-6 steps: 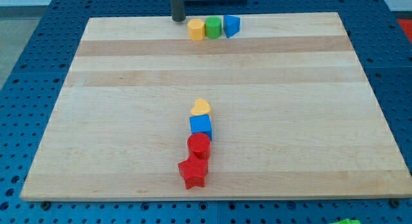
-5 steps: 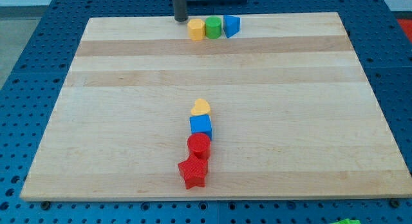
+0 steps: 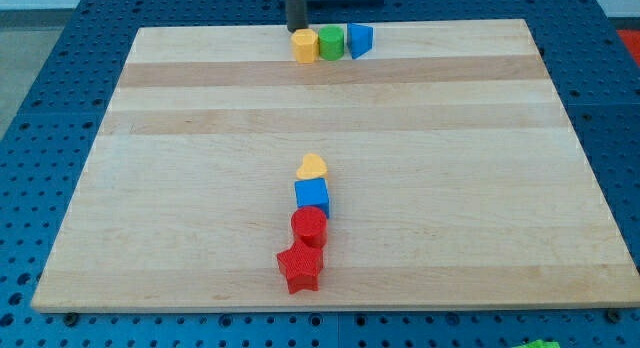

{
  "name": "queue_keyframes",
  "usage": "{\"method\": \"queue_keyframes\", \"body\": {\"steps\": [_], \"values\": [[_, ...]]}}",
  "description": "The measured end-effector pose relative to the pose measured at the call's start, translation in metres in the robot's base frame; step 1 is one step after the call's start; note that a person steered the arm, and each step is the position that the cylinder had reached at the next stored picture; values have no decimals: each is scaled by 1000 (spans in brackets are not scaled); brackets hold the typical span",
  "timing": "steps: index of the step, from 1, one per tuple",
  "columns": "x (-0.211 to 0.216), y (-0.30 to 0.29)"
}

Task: Tap the top side of the blue triangle

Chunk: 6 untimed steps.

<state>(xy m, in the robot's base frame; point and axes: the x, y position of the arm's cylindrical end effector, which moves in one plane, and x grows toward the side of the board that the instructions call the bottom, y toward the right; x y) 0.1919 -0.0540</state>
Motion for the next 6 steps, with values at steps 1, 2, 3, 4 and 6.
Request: {"method": "queue_keyframes", "body": {"steps": [1, 2, 3, 4, 6], "values": [[0, 9], [2, 32], [2, 60], [4, 72], [39, 69]]}}
